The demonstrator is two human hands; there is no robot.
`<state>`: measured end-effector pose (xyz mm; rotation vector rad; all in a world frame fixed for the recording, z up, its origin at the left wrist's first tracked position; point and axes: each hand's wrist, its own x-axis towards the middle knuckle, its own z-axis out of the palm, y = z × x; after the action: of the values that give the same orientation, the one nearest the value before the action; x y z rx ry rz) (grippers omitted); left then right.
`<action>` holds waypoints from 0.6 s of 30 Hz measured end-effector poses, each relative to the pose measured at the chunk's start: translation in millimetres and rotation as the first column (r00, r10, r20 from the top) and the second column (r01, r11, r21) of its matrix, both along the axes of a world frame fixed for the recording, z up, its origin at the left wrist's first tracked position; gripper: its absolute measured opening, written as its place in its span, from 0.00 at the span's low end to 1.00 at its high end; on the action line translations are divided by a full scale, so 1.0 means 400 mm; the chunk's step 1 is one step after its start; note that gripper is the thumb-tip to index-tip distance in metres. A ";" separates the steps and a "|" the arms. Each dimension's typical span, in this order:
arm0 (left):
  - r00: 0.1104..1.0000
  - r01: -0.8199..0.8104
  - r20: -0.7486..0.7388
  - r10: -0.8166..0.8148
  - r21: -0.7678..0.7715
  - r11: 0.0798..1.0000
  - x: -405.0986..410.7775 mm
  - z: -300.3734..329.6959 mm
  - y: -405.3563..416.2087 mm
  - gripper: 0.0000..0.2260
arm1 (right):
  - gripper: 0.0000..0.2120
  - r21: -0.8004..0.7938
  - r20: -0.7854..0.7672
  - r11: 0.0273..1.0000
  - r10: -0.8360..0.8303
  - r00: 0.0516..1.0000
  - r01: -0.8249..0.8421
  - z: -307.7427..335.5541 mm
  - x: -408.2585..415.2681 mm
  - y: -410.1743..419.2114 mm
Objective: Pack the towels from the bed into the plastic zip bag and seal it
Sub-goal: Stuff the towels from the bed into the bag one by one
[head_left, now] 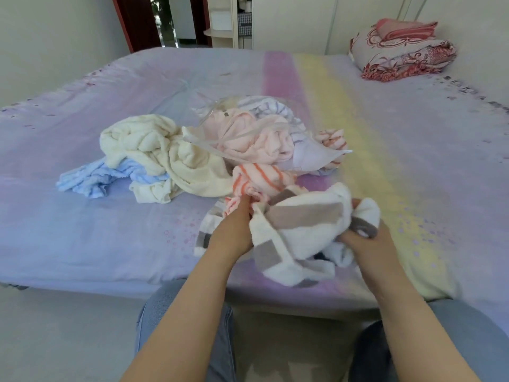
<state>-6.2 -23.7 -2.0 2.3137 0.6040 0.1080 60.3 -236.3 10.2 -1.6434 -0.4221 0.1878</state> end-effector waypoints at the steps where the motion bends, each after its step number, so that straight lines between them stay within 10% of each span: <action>1: 0.997 -0.007 -0.069 0.016 0.118 0.993 0.005 -0.001 -0.006 0.21 | 0.18 0.034 0.044 0.998 -0.057 0.997 0.056 0.018 0.005 -0.003; 13: 0.989 -0.124 0.096 0.112 0.131 0.984 0.049 -0.047 0.025 0.12 | 0.16 0.225 0.535 0.854 -0.510 0.673 0.468 0.209 0.087 0.040; 16: 0.949 -0.106 0.246 0.199 -0.347 0.932 0.062 -0.020 0.022 0.08 | 0.21 0.189 0.631 0.858 -0.479 0.611 0.477 0.189 0.050 0.090; 18: 0.905 0.035 0.290 0.310 -0.779 0.626 0.066 0.028 0.017 0.03 | 0.23 0.023 0.694 0.864 -0.376 0.613 0.504 0.150 0.027 0.127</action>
<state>20.2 -17.0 9.2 1.3300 0.4820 0.3237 71.1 -185.5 70.3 -1.9108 -0.5379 -0.8202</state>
